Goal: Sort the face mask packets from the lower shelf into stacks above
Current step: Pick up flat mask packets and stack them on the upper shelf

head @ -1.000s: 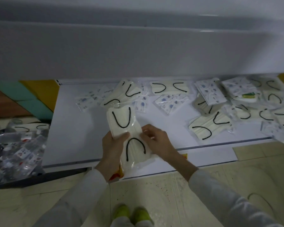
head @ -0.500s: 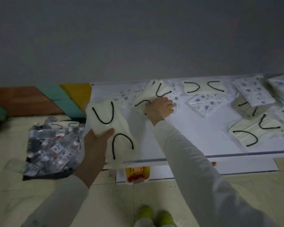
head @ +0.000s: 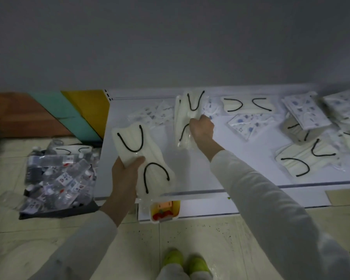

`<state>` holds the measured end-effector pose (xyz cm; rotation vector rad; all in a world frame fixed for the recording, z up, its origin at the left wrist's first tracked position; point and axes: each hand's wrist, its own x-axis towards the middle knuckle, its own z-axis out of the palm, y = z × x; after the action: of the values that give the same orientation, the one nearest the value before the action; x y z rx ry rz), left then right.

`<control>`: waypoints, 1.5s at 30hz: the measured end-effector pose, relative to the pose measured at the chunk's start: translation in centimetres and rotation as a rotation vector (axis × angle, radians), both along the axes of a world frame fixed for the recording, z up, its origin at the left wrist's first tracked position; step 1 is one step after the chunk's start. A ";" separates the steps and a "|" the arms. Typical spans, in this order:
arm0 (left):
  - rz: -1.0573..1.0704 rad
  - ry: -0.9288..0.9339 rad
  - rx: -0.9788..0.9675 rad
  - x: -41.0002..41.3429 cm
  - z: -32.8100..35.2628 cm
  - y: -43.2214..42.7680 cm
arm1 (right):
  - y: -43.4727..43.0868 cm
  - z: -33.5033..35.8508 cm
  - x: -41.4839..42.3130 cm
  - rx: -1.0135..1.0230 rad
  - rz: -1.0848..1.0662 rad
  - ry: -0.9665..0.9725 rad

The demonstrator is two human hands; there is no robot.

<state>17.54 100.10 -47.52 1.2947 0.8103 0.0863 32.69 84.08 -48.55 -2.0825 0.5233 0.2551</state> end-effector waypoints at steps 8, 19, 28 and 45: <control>0.030 0.055 -0.148 0.2 -0.6 -3.8 | -4.0 5.9 -5.7 0.529 0.278 -0.010; -0.090 -0.033 -0.220 0.4 3.0 -9.9 | -4.9 6.3 -12.3 -0.127 0.668 -0.202; -0.170 0.003 -0.158 0.2 3.2 -12.8 | -22.5 2.0 -9.8 -0.411 -0.331 0.048; -0.175 0.012 -0.100 -1.4 2.6 -13.1 | -27.5 -0.4 -7.9 -0.039 -0.684 0.246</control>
<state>16.15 87.02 -44.96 1.2664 0.6993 -0.1006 24.74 56.63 -48.98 -1.7928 1.3523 0.0949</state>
